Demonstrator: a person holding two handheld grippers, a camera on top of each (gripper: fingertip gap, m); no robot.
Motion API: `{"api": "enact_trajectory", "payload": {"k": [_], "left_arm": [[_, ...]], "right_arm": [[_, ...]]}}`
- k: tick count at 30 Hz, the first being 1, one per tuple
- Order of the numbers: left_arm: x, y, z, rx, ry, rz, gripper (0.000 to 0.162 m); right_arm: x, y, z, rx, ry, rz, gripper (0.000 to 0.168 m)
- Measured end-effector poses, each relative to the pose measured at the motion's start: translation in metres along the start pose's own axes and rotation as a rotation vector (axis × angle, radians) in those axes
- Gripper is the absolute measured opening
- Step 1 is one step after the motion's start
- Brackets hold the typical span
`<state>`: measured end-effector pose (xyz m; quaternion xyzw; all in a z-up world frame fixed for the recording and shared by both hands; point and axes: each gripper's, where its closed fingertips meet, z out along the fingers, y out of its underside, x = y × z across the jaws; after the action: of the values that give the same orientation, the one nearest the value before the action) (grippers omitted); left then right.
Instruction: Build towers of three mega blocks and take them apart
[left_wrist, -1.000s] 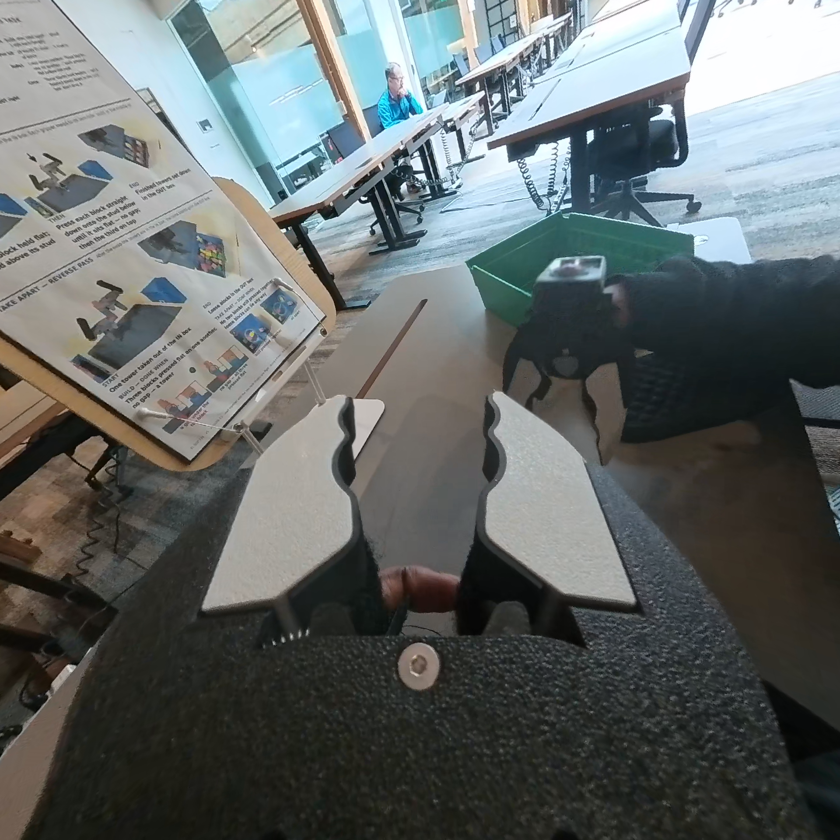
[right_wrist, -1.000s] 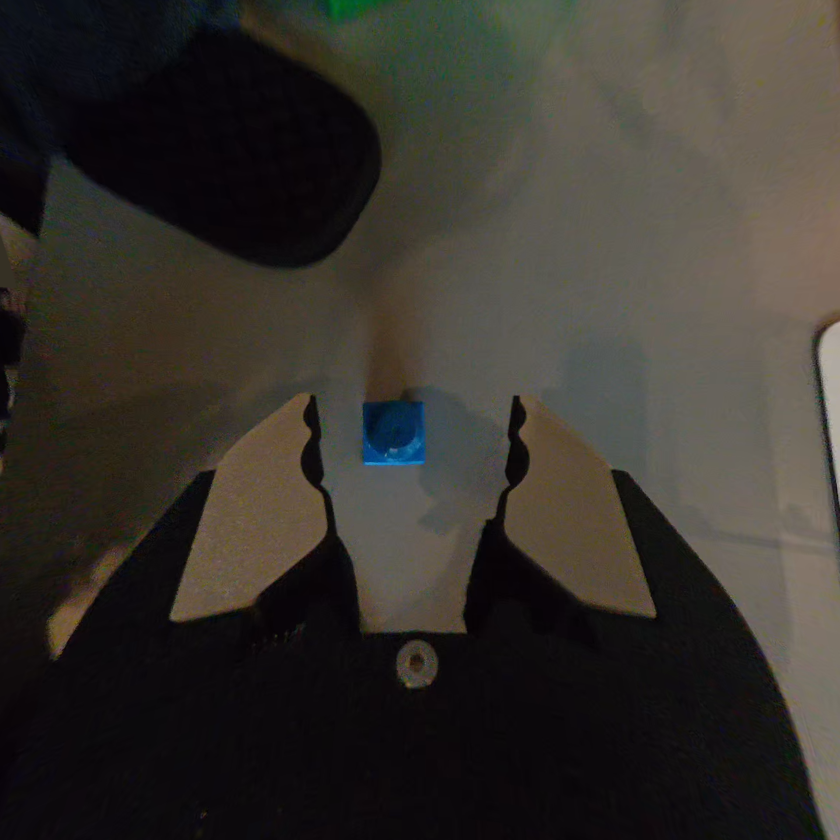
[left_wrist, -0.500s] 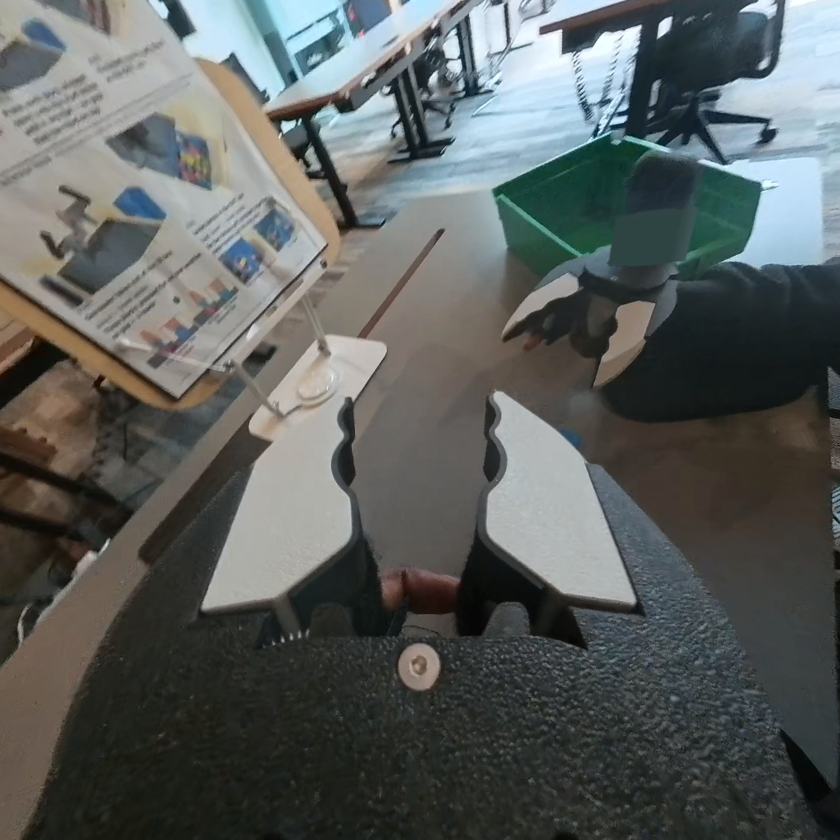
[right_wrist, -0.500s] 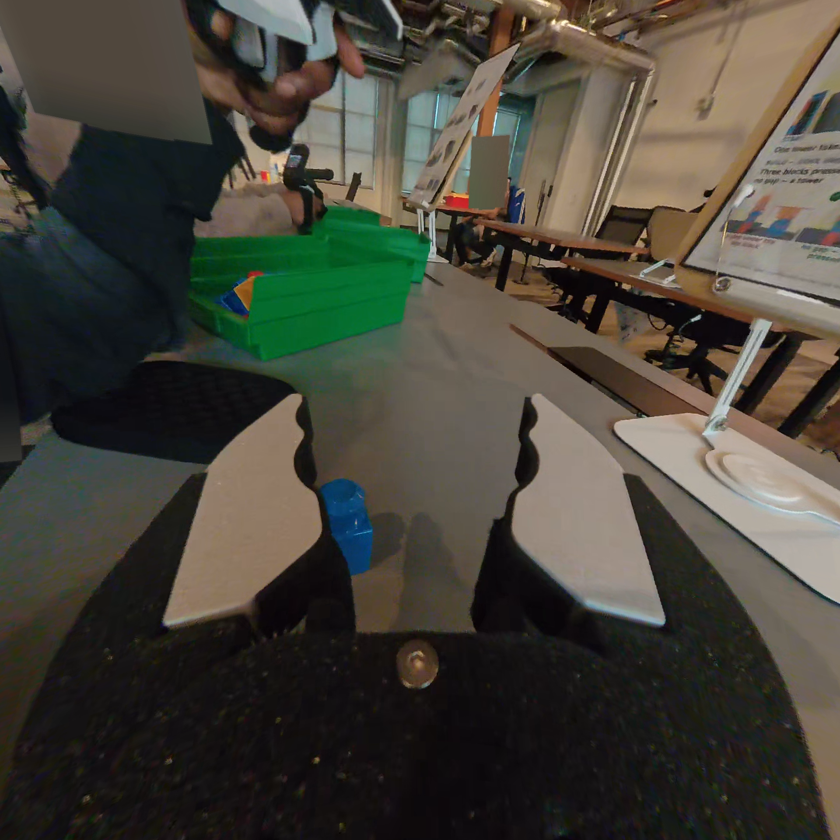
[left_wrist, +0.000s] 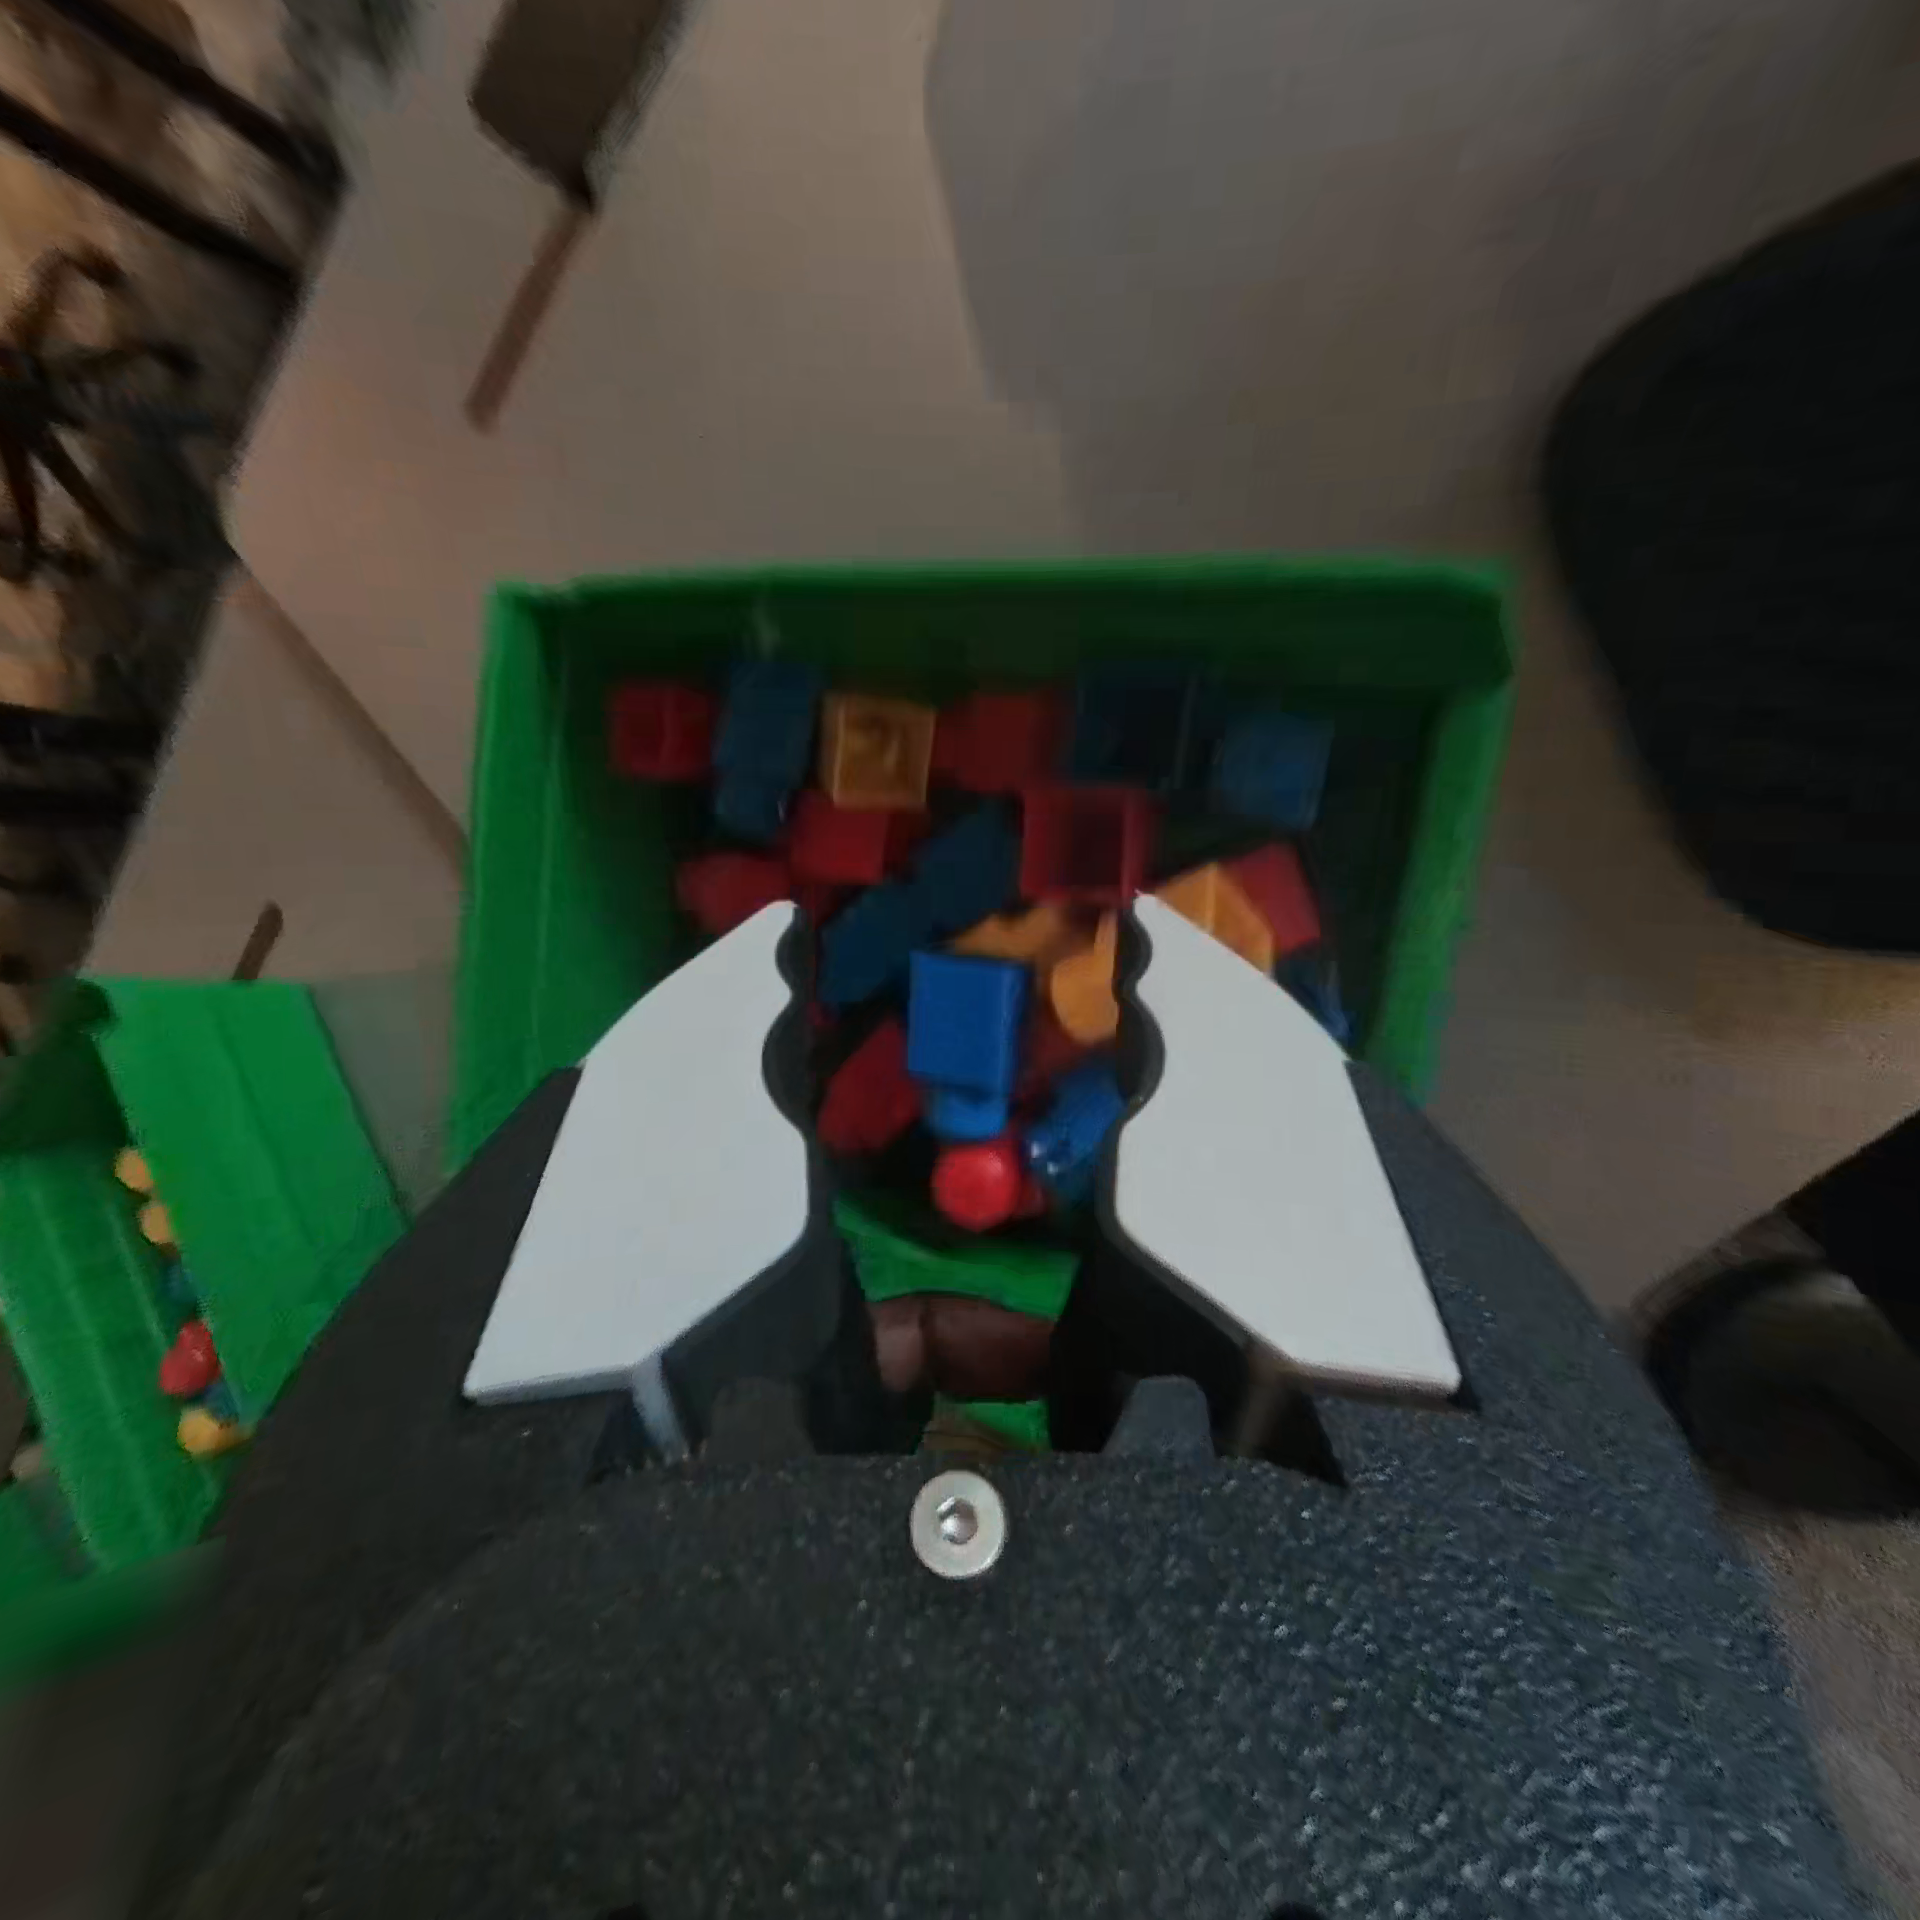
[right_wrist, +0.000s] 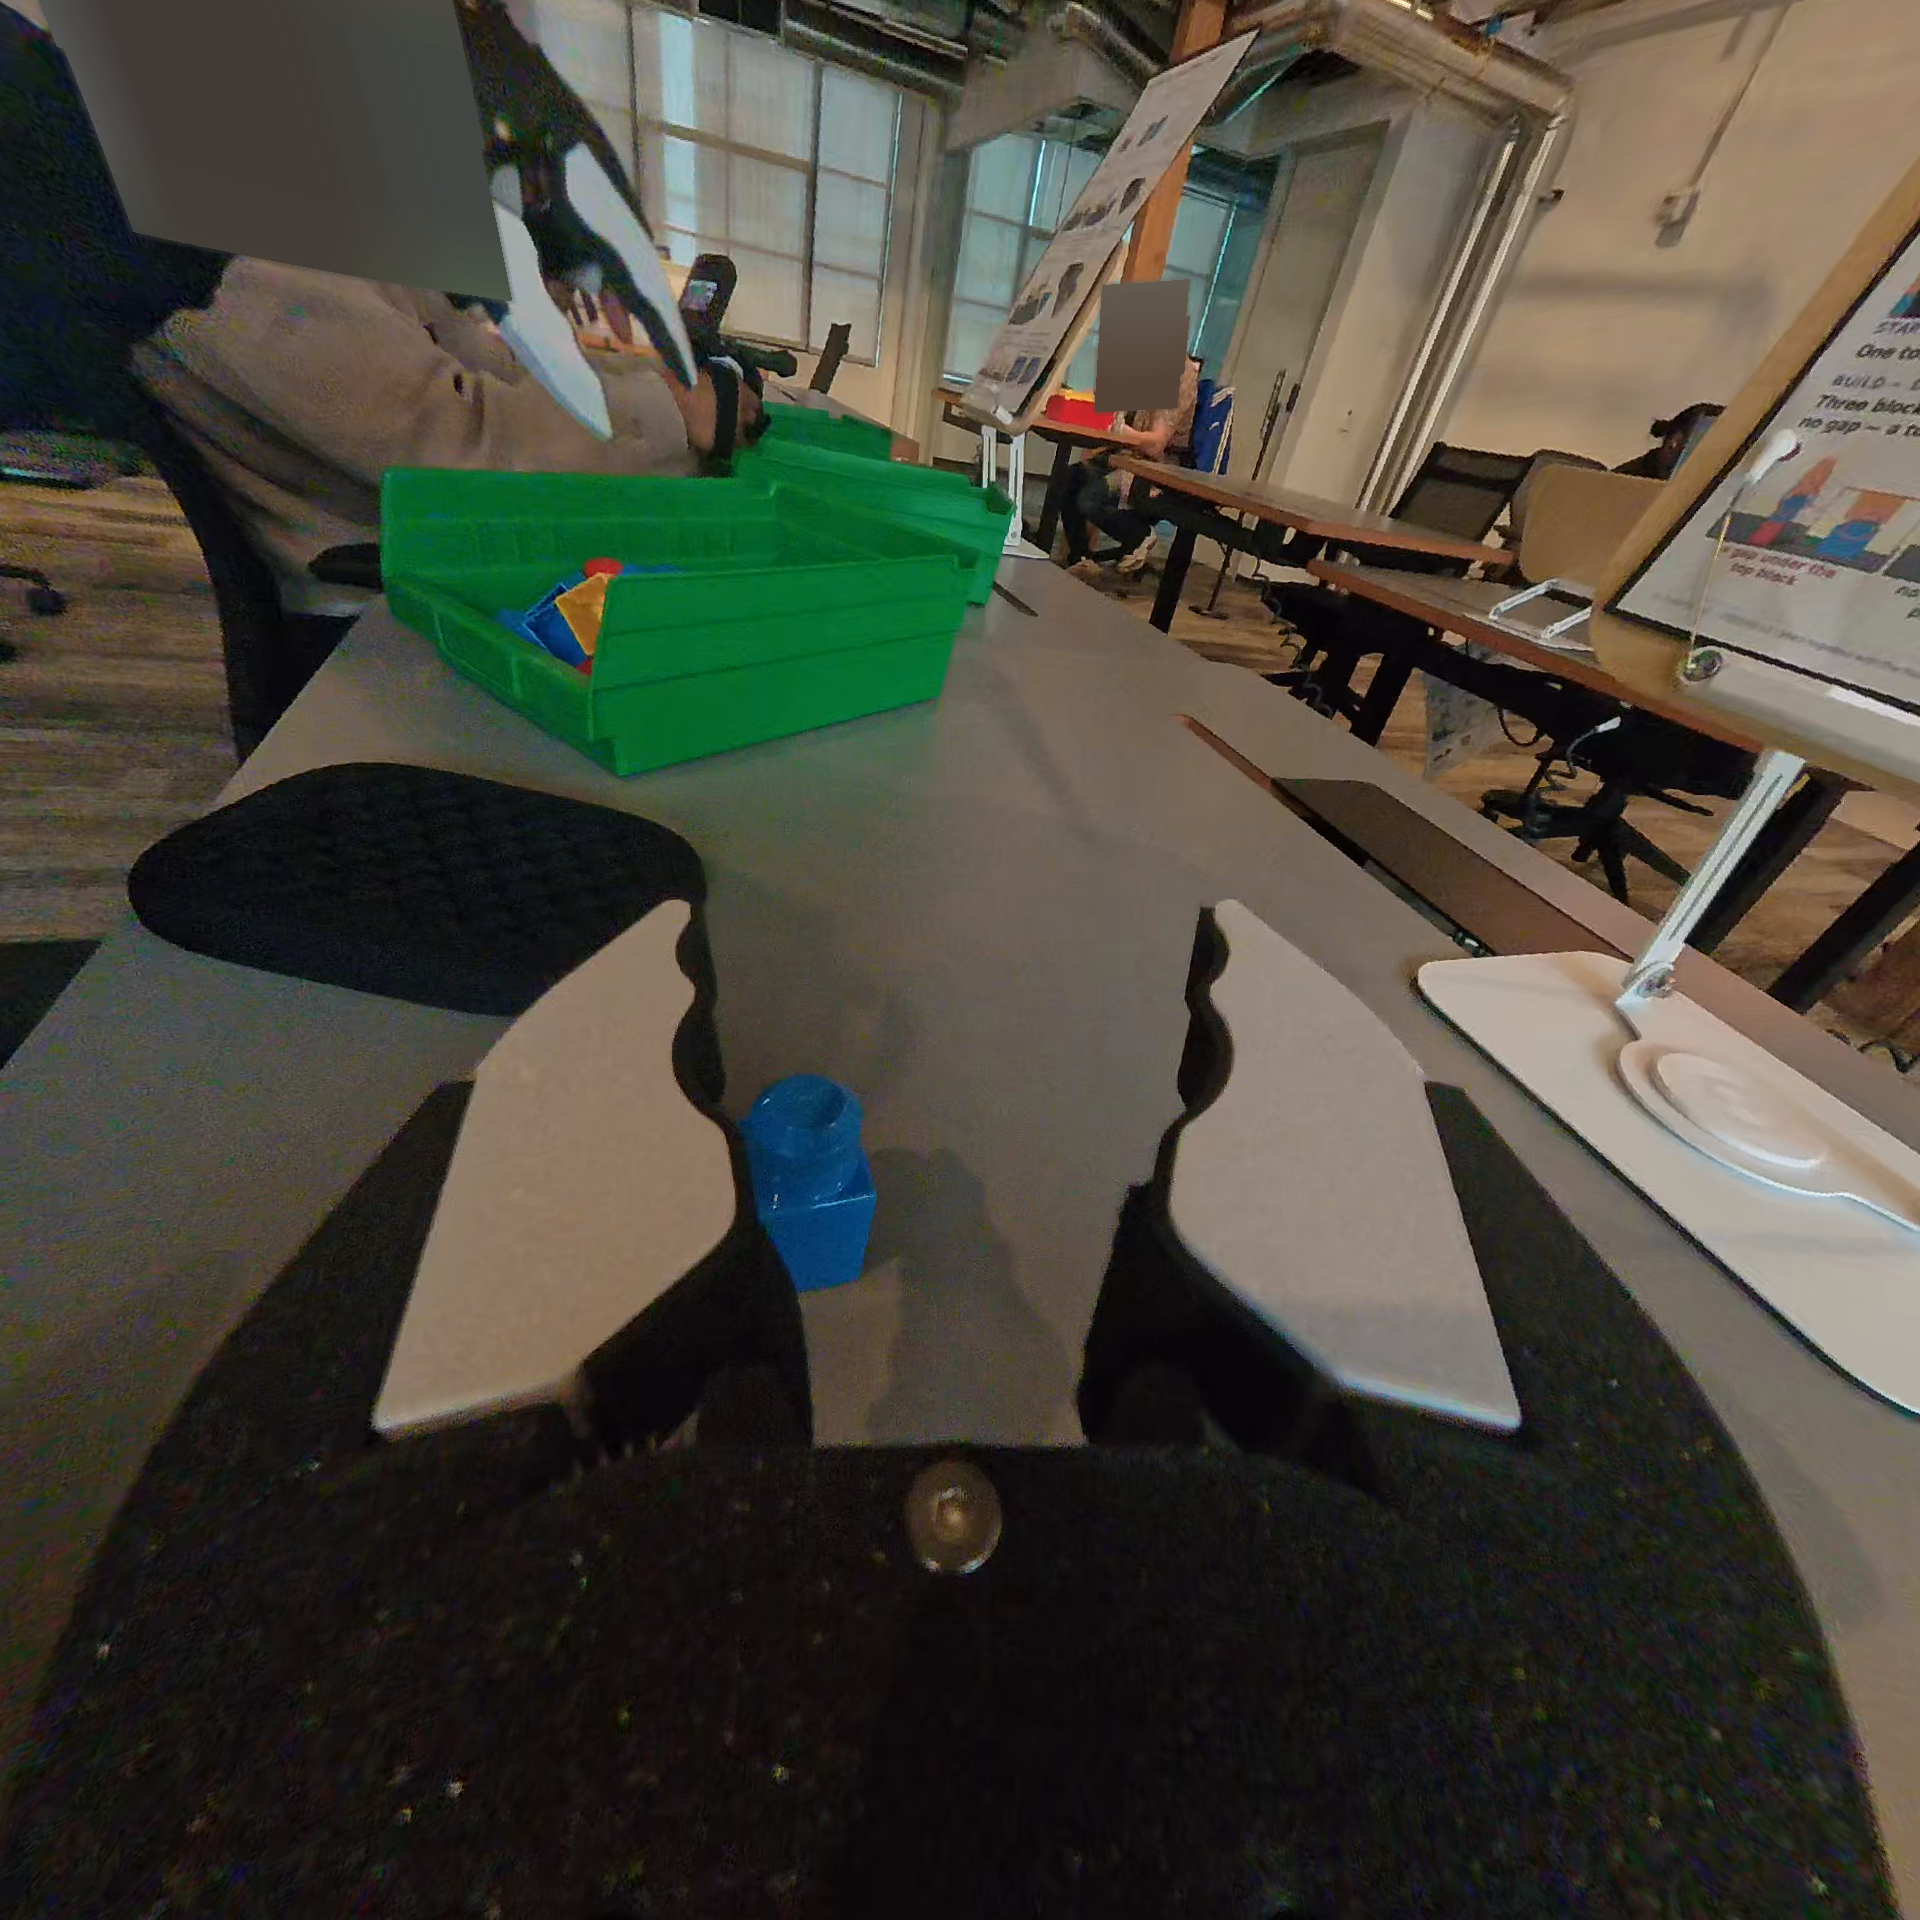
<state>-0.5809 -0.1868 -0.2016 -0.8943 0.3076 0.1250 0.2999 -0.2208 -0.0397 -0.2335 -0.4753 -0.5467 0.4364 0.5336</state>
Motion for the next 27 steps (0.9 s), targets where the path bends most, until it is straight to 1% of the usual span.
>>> {"api": "enact_trajectory", "payload": {"k": [2, 4, 8, 11, 13, 16, 18, 21, 24, 27], "left_arm": [[-0.009, 0.036, 0.013, -0.09, 0.01, -0.029, 0.056], [-0.013, 0.058, 0.025, -0.129, 0.019, -0.021, 0.055], [-0.007, 0.081, 0.048, -0.197, 0.096, 0.013, 0.054], [-0.003, 0.095, 0.06, -0.266, 0.153, 0.031, 0.051], [-0.003, 0.101, 0.066, -0.3, 0.162, 0.043, 0.047], [0.0, 0.106, 0.072, -0.309, 0.183, 0.049, 0.036], [-0.001, 0.109, 0.074, -0.313, 0.177, 0.045, 0.035], [-0.01, 0.111, 0.067, -0.31, 0.126, -0.006, 0.035], [-0.024, 0.094, 0.049, -0.204, 0.039, -0.064, 0.034], [-0.022, 0.056, 0.023, -0.058, -0.005, -0.029, 0.034]], "right_arm": [[0.001, 0.001, 0.0, -0.005, 0.006, -0.004, 0.087], [0.001, 0.003, 0.001, -0.012, 0.006, -0.004, 0.087], [0.002, 0.007, 0.001, -0.027, 0.01, 0.001, 0.086], [0.003, 0.009, 0.001, -0.035, 0.018, -0.006, 0.086], [0.004, 0.01, 0.001, -0.04, 0.02, -0.007, 0.086], [0.004, 0.012, 0.002, -0.049, 0.019, -0.007, 0.085], [0.002, 0.014, 0.003, -0.059, 0.014, -0.012, 0.085], [0.0, 0.016, 0.004, -0.077, 0.006, -0.027, 0.085], [-0.004, 0.015, 0.004, -0.097, -0.009, -0.029, 0.082], [-0.016, 0.001, 0.004, -0.109, -0.025, -0.041, 0.076]]}}
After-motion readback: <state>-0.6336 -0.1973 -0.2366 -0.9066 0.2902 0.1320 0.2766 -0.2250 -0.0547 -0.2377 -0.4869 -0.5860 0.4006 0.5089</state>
